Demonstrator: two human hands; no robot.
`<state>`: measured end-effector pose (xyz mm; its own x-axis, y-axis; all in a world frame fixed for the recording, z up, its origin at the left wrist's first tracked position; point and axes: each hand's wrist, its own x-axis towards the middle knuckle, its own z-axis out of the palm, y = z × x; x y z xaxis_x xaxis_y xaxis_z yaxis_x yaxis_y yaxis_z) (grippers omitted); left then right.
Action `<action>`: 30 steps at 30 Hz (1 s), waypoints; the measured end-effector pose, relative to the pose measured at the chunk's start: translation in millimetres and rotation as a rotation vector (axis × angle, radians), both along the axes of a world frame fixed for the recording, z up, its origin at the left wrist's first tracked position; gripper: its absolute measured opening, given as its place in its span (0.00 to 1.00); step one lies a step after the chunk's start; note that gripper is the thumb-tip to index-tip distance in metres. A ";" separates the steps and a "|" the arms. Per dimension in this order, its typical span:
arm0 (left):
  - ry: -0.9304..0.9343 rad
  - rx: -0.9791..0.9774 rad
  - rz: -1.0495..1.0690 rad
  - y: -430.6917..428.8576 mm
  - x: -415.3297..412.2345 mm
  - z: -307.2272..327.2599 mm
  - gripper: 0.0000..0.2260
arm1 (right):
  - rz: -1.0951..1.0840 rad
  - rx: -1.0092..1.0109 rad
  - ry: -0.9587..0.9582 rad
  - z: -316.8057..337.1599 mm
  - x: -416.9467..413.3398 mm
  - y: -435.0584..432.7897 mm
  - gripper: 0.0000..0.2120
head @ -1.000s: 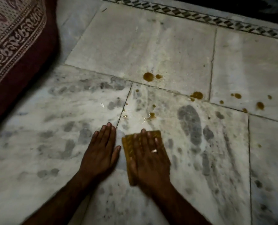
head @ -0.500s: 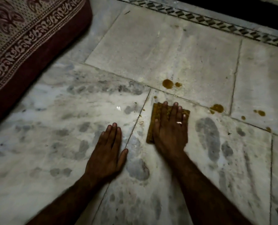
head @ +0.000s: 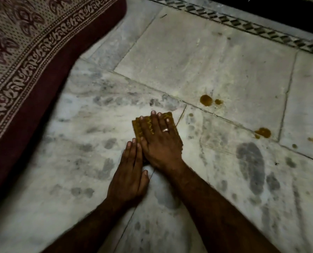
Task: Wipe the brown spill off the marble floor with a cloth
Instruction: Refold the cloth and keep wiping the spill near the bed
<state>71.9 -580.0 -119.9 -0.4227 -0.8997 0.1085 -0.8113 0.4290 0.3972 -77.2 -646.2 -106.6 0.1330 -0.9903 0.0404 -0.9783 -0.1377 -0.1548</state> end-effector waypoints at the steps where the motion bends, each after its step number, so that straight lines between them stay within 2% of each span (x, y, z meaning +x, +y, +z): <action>1: 0.022 0.001 0.006 -0.2 1.0 -0.1 0.31 | 0.063 0.012 -0.001 0.2 -2.4 7.7 0.28; 4: 0.017 -0.014 -0.004 -0.1 3.1 -2.4 0.30 | 0.195 0.048 -0.001 3.4 -14.7 46.7 0.27; 8: -0.044 -0.021 -0.009 1.2 2.5 -2.5 0.30 | 0.228 0.041 0.030 6.9 -59.7 117.4 0.27; 13: -0.103 0.002 0.004 0.7 -1.2 -1.3 0.30 | -0.040 0.119 0.078 5.8 -114.8 109.9 0.31; 18: -0.142 0.017 0.005 0.4 -2.7 1.9 0.31 | -0.257 0.106 0.053 4.2 -75.8 27.6 0.30; 21: -0.101 0.024 0.009 0.9 -1.4 4.3 0.30 | -0.151 0.079 0.028 4.5 -34.9 16.9 0.29; 25: -0.055 0.029 -0.028 0.9 2.5 2.8 0.30 | 0.134 0.042 -0.038 4.1 -12.0 81.8 0.27; 28: -0.099 0.036 -0.039 0.5 1.6 1.4 0.30 | 0.174 -0.029 -0.043 5.5 -46.5 141.2 0.26; 30: -0.135 0.055 -0.022 0.6 -1.1 1.8 0.30 | 0.130 -0.003 -0.019 5.0 -85.0 157.2 0.27</action>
